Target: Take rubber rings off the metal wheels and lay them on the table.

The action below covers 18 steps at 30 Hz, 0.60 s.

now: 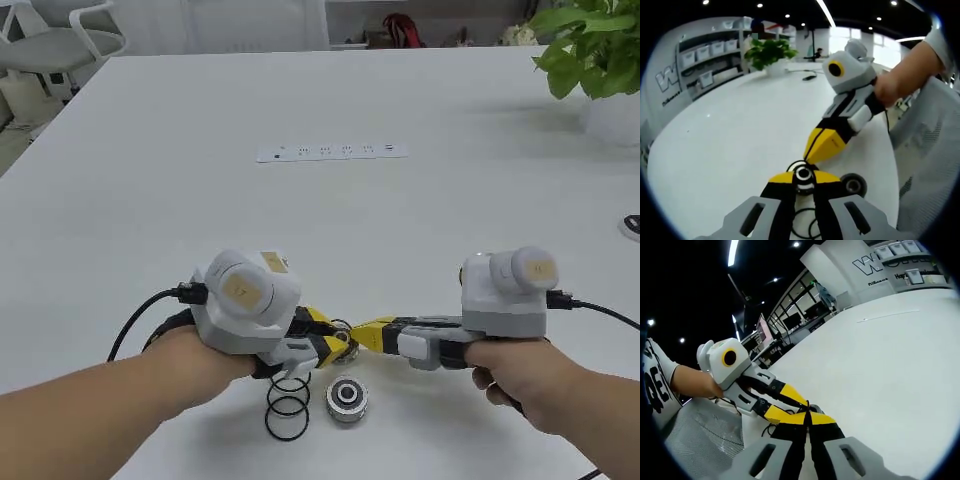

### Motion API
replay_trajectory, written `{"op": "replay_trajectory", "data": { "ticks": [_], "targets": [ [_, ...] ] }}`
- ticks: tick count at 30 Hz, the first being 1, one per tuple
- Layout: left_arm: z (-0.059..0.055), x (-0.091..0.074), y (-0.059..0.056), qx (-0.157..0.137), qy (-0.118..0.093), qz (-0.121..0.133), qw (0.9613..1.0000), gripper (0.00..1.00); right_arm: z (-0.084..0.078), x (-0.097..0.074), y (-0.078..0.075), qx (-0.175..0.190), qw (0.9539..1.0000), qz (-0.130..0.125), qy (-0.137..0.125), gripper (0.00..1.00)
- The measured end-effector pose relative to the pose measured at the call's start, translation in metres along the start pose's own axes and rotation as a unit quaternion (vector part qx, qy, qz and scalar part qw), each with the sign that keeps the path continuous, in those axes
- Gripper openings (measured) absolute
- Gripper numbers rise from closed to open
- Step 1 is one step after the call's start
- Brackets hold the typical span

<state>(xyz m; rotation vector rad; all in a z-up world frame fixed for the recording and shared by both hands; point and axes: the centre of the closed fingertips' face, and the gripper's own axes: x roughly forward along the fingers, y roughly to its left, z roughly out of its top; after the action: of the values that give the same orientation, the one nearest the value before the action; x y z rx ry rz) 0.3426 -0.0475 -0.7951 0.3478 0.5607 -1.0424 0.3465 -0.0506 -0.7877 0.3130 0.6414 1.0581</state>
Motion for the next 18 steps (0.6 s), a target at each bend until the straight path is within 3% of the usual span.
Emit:
{"op": "replay_trajectory", "data": {
  "ticks": [18],
  "targets": [
    [0.0019, -0.0032, -0.0019, 0.002, -0.002, -0.011, 0.9999, 0.21, 0.0016, -0.0009, -0.0009, -0.003, 1.0, -0.001, -0.001, 0.0]
  ]
}}
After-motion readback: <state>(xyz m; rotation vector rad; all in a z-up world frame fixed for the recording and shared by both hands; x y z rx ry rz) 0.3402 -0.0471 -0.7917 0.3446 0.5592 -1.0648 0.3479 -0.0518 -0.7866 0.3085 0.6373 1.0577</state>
